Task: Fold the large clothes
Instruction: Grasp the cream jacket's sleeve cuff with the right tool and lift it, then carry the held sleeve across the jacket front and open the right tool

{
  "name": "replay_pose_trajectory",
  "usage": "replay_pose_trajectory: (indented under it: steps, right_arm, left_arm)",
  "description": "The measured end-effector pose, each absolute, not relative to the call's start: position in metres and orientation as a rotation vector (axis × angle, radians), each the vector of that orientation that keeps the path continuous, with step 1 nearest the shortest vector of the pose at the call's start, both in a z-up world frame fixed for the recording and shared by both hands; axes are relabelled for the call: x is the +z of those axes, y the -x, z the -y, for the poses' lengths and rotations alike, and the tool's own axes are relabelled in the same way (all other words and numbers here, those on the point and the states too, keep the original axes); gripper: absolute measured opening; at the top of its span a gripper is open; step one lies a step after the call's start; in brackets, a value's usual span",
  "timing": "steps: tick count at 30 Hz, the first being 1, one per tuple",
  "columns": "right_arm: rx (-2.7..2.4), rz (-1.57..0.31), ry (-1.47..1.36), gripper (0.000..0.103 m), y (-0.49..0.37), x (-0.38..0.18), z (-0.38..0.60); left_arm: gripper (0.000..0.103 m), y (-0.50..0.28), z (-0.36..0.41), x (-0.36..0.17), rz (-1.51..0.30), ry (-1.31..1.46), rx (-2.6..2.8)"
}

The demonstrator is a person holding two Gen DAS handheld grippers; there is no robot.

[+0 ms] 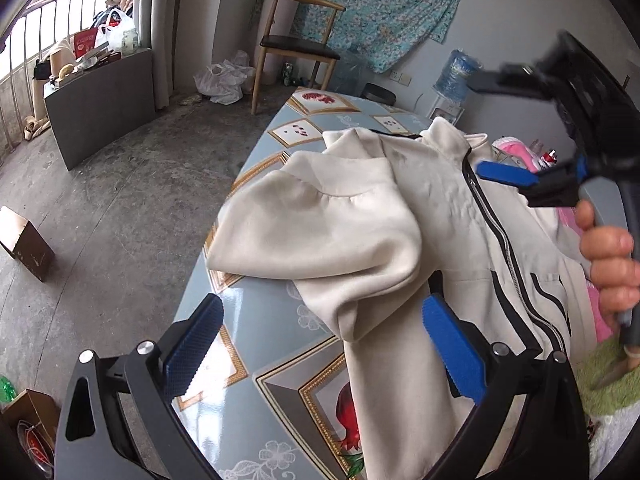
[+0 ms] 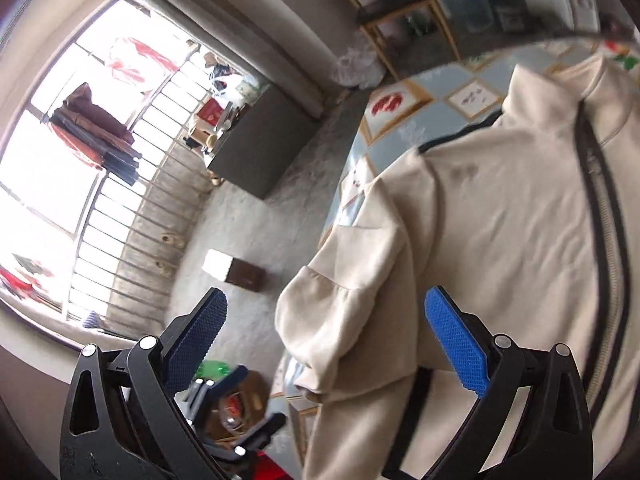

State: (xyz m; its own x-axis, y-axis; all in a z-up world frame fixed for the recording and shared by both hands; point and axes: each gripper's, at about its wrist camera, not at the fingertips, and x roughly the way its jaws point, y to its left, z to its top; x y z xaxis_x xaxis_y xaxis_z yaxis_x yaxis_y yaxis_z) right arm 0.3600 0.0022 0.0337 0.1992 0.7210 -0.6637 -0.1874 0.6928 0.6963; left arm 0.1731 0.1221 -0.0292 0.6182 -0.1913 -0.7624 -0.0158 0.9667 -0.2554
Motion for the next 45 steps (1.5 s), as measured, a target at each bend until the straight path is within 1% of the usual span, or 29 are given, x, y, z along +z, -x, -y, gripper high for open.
replay_pose_trajectory:
  steps: [2, 5, 8, 12, 13, 15, 16, 17, 18, 19, 20, 21, 22, 25, 28, 32, 35, 38, 40, 45]
  right_arm:
    - [0.671, -1.300, -0.601, 0.096, -0.372, 0.019, -0.012]
    - [0.673, -1.341, -0.623, 0.095, -0.376, 0.013, -0.022]
    - [0.652, -1.365, -0.620, 0.089, -0.377, 0.007, -0.030]
    - [0.604, -1.388, -0.601, 0.077, -0.380, -0.002, -0.032]
    - [0.588, -1.394, -0.598, 0.071, -0.384, -0.008, -0.030]
    - [0.569, -1.410, -0.605, 0.063, -0.389, -0.014, -0.028]
    - [0.559, -1.413, -0.605, 0.056, -0.391, -0.016, -0.028]
    - [0.549, -1.417, -0.600, 0.052, -0.392, -0.018, -0.028]
    - [0.539, -1.417, -0.596, 0.045, -0.392, -0.019, -0.028]
    - [0.528, -1.413, -0.592, 0.035, -0.393, -0.019, -0.028]
    - [0.524, -1.404, -0.587, 0.029, -0.394, -0.019, -0.028]
    - [0.524, -1.393, -0.581, 0.015, -0.394, -0.019, -0.027]
    - [0.529, -1.377, -0.581, 0.009, -0.394, -0.014, -0.027]
    - [0.573, -1.284, -0.572, 0.008, -0.395, 0.017, -0.025]
    - [0.615, -1.132, -0.576, 0.008, -0.396, 0.069, -0.009]
    - [0.596, -0.894, -0.595, 0.008, -0.387, 0.146, 0.051]
    - [0.492, -0.749, -0.589, 0.008, -0.374, 0.179, 0.110]
    - [0.371, -0.701, -0.583, 0.008, -0.365, 0.177, 0.163]
    - [0.316, -0.738, -0.599, 0.008, -0.369, 0.156, 0.186]
    - [0.239, -0.859, -0.605, 0.008, -0.393, 0.094, 0.206]
  left_arm:
    - [0.098, -0.177, -0.115, -0.037, -0.927, 0.232, -0.124]
    - [0.098, -0.178, -0.104, -0.048, -0.953, 0.202, -0.139]
    - [0.098, -0.178, -0.095, -0.058, -0.983, 0.164, -0.139]
    - [0.098, -0.181, -0.089, -0.067, -1.005, 0.132, -0.126]
    - [0.098, -0.181, -0.088, -0.069, -1.008, 0.127, -0.123]
    - [0.098, -0.183, -0.088, -0.070, -1.004, 0.111, -0.112]
    - [0.098, -0.184, -0.087, -0.071, -1.003, 0.104, -0.106]
    - [0.098, -0.185, -0.087, -0.071, -1.003, 0.101, -0.101]
    - [0.098, -0.186, -0.087, -0.071, -1.001, 0.098, -0.094]
    - [0.098, -0.186, -0.087, -0.071, -1.003, 0.097, -0.085]
    - [0.098, -0.187, -0.088, -0.071, -1.003, 0.098, -0.080]
    - [0.098, -0.187, -0.088, -0.071, -1.002, 0.099, -0.075]
    - [0.098, -0.187, -0.089, -0.070, -1.000, 0.096, -0.069]
    - [0.096, -0.187, -0.087, -0.069, -0.993, 0.076, -0.060]
    - [0.095, -0.188, -0.083, -0.065, -0.982, 0.049, -0.053]
    - [0.095, -0.191, -0.074, -0.061, -0.971, 0.010, -0.053]
    - [0.095, -0.198, -0.067, -0.059, -0.965, -0.016, -0.052]
    - [0.095, -0.207, -0.057, -0.058, -0.959, -0.032, -0.048]
    - [0.095, -0.217, -0.048, -0.059, -0.957, -0.056, -0.050]
    - [0.096, -0.245, -0.026, -0.072, -0.960, -0.162, -0.024]
